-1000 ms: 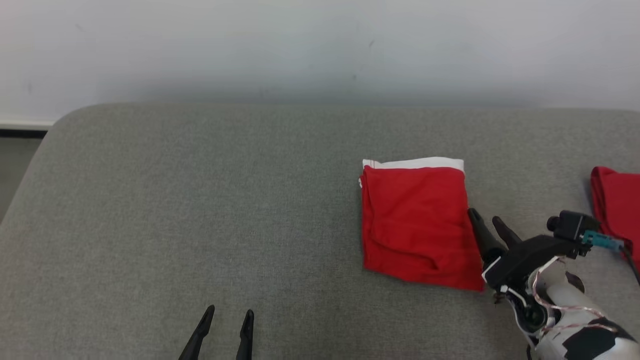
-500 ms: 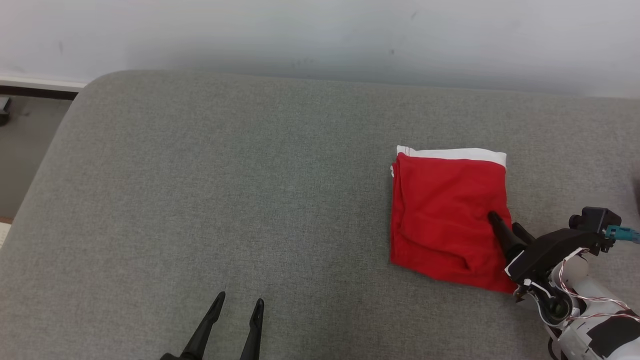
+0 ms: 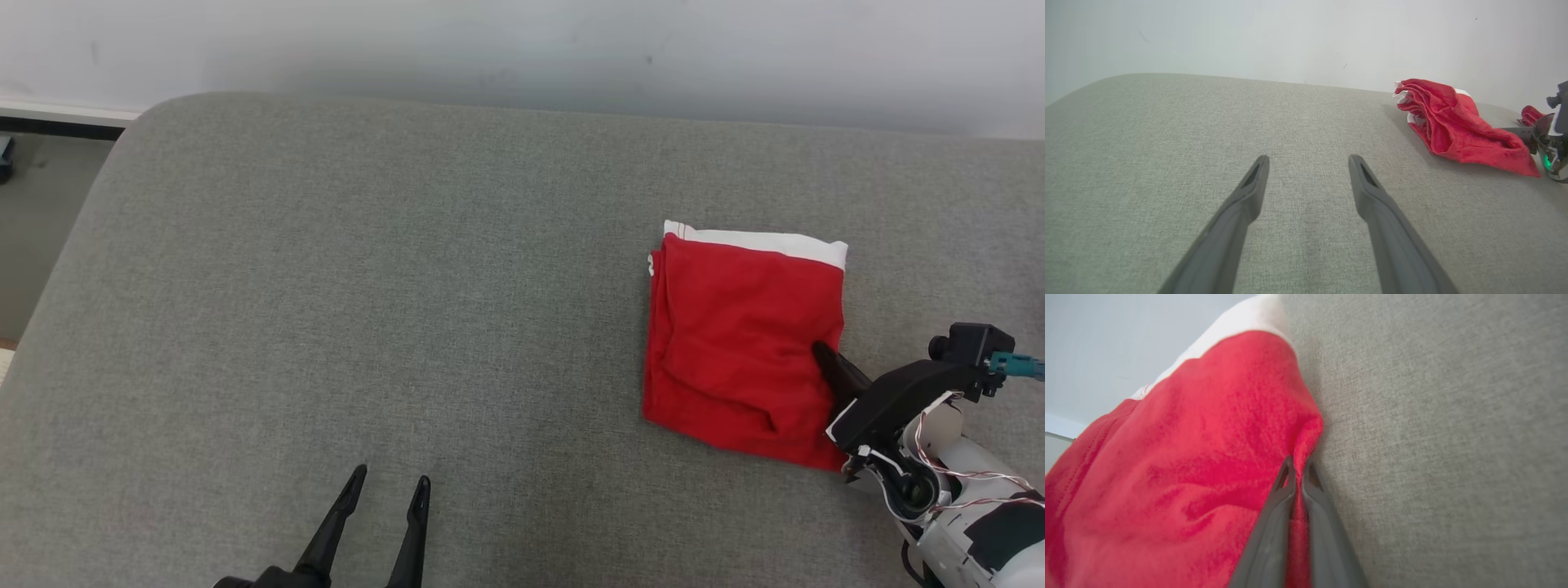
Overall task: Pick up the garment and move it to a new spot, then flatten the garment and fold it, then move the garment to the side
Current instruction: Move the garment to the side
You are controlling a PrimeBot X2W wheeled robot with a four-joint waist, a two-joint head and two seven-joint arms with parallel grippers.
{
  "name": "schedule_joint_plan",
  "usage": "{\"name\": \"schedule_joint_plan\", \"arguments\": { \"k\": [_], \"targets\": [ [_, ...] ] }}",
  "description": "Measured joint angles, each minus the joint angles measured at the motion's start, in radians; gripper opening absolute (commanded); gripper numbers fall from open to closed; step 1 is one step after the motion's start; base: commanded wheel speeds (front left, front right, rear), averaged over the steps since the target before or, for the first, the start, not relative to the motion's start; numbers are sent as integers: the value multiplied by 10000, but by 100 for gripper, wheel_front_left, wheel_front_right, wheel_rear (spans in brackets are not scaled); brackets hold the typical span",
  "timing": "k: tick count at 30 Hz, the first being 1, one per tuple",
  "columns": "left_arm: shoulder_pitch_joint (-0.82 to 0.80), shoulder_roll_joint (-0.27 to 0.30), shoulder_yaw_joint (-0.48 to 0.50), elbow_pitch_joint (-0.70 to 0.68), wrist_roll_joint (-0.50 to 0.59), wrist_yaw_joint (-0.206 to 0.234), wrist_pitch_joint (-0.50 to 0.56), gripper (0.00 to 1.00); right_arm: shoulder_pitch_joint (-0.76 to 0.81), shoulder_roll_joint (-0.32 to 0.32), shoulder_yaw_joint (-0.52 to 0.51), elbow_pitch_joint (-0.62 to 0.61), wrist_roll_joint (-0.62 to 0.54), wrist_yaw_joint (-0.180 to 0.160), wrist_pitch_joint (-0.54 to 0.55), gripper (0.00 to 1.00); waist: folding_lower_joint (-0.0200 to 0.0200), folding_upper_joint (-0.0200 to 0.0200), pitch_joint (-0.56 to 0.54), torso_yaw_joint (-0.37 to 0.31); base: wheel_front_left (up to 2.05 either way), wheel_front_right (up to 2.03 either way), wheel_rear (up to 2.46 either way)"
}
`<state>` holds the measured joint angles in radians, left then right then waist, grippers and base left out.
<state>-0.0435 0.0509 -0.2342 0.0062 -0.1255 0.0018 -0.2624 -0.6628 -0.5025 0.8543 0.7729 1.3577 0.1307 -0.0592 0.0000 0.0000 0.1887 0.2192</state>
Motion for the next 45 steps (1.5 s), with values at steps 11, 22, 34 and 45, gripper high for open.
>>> {"name": "schedule_joint_plan", "arguments": {
  "k": [11,22,34,45],
  "targets": [
    [24,0,182,-86,90,-23,0,100,-162,-686,918,-1030,-234,0,-616,0,0,0,-112,-707,0,0,0],
    [-86,25,391,-178,458,-224,2,100,-960,-2031,1944,-1808,-878,0,-702,0,0,0,84,-1867,0,0,0],
    [-430,163,516,-257,683,-456,2,100,-1807,-3603,2619,-2100,-1415,0,-656,0,0,0,639,-3158,0,0,0],
    [-622,362,552,-247,765,-633,0,100,-2114,-3944,2443,-132,-1708,0,-1204,0,0,0,1170,-3296,0,0,0]
  ]
}}
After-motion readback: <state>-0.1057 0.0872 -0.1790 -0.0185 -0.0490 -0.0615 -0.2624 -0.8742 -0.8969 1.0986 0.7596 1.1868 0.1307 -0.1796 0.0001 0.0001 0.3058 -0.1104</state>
